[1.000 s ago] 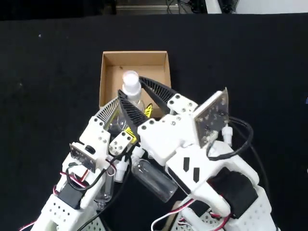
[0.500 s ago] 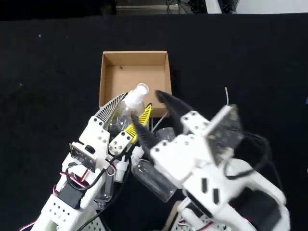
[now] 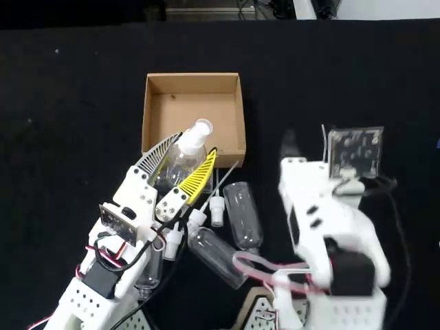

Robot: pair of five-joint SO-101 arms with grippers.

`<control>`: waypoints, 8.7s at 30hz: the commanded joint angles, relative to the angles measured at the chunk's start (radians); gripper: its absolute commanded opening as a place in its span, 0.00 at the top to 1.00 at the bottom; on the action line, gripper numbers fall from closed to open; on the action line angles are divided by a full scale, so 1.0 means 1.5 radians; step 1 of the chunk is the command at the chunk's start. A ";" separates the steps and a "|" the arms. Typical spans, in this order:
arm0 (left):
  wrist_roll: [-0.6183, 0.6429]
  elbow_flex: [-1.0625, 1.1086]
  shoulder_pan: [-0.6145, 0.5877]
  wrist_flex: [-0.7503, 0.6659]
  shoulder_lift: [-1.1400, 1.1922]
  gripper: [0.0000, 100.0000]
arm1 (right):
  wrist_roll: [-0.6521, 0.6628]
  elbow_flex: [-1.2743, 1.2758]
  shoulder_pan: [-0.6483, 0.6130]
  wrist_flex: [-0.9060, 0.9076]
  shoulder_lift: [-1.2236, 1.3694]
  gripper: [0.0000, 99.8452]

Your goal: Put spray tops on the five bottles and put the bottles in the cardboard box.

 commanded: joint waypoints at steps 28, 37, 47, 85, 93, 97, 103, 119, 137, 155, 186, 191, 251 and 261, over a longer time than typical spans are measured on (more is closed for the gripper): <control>-0.002 0.014 -0.026 0.041 -0.017 0.97 | -0.071 0.546 0.102 -0.521 -0.006 0.79; 0.004 -0.109 -0.082 0.033 -0.016 0.97 | -0.071 0.546 0.102 -0.521 -0.008 0.79; 0.004 -0.335 -0.209 -0.065 0.263 0.97 | -0.071 0.546 0.101 -0.521 -0.009 0.79; 0.053 -0.420 -0.273 -0.729 1.083 0.97 | -0.071 0.546 0.101 -0.521 -0.010 0.78; 0.101 -0.479 -0.276 -0.727 1.132 0.97 | -0.071 0.546 0.101 -0.521 -0.010 0.78; 0.097 -0.524 -0.276 -0.726 1.189 0.97 | -0.071 0.546 0.101 -0.521 -0.010 0.78; 0.101 -0.606 -0.276 -0.727 1.287 0.97 | -0.071 0.546 0.101 -0.521 -0.007 0.78; 0.100 -0.816 -0.277 -0.731 1.516 0.97 | -0.070 0.546 0.102 -0.521 -0.005 0.78; 0.097 -0.891 -0.282 -0.840 1.689 0.97 | -0.070 0.546 0.102 -0.521 -0.007 0.78; 0.101 -0.887 -0.278 -0.835 1.703 0.78 | -0.070 0.546 0.102 -0.521 -0.010 0.78; 0.097 -0.888 -0.278 -0.779 1.695 0.69 | -0.070 0.546 0.102 -0.522 -0.010 0.78; 0.097 -0.892 -0.279 -0.783 1.694 0.69 | -0.070 0.546 0.102 -0.522 -0.010 0.78; 0.102 -0.839 -0.355 0.115 0.971 0.69 | -0.070 0.546 0.102 -0.521 -0.008 0.78; -0.014 -0.814 -0.418 0.476 0.805 0.69 | -0.070 0.546 0.102 -0.521 -0.007 0.78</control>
